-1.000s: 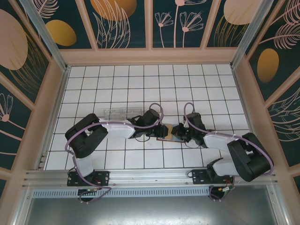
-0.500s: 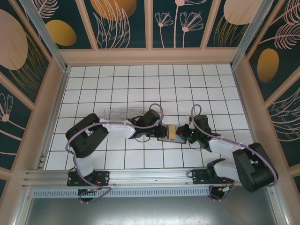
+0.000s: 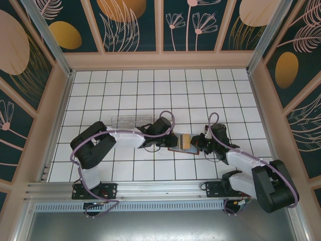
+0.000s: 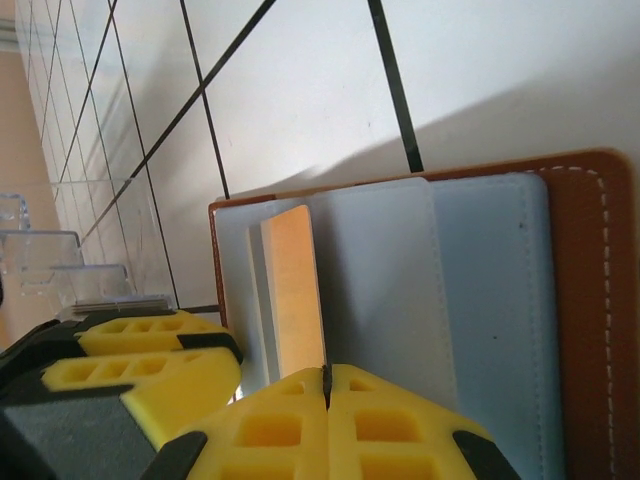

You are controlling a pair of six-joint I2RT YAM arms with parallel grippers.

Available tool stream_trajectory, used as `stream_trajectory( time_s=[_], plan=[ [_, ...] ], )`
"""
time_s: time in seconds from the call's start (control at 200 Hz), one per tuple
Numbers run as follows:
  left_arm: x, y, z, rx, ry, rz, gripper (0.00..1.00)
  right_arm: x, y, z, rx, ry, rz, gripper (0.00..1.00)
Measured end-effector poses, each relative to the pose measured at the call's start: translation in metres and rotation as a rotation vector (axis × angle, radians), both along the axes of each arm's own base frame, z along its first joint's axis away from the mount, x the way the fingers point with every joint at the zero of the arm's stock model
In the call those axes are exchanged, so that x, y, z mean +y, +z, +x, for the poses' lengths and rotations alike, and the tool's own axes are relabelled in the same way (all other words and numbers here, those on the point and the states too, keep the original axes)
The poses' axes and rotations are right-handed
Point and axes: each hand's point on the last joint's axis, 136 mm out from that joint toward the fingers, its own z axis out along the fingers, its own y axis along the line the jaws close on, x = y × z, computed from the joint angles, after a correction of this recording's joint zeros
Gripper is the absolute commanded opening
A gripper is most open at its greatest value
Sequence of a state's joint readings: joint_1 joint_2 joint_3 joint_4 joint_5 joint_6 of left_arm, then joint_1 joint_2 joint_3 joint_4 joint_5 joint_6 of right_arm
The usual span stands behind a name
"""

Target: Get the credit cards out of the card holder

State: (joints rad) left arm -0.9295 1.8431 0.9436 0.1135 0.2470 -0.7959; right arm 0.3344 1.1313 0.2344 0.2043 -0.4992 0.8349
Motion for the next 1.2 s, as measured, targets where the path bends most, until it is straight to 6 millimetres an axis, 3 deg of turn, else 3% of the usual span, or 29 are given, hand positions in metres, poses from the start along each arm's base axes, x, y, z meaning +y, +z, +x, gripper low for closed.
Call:
stream_trajectory(
  time_s=[0.165, 0.39, 0.631, 0.691, 0.871, 1.201],
  plan=[
    [0.0, 0.005, 0.0, -0.004, -0.004, 0.001, 0.17, 0.001, 0.0, -0.001, -0.006, 0.013, 0.0, 0.0],
    [-0.021, 0.029, 0.013, -0.042, -0.015, -0.059, 0.17, 0.002, -0.003, -0.004, 0.003, 0.024, 0.002, 0.0],
    [-0.018, -0.003, 0.011, 0.007, -0.014, 0.005, 0.15, 0.001, -0.006, -0.006, 0.012, 0.025, -0.001, 0.0],
    [-0.019, -0.002, 0.012, 0.003, -0.011, 0.005, 0.15, 0.001, -0.007, -0.006, 0.017, 0.026, -0.002, 0.0],
    [-0.018, -0.002, 0.012, 0.003, -0.011, 0.006, 0.15, 0.002, -0.01, -0.006, 0.017, 0.032, 0.0, 0.17],
    [-0.018, -0.003, 0.012, 0.006, -0.01, 0.003, 0.13, 0.008, -0.013, -0.004, 0.022, 0.056, 0.024, 0.13]
  ],
)
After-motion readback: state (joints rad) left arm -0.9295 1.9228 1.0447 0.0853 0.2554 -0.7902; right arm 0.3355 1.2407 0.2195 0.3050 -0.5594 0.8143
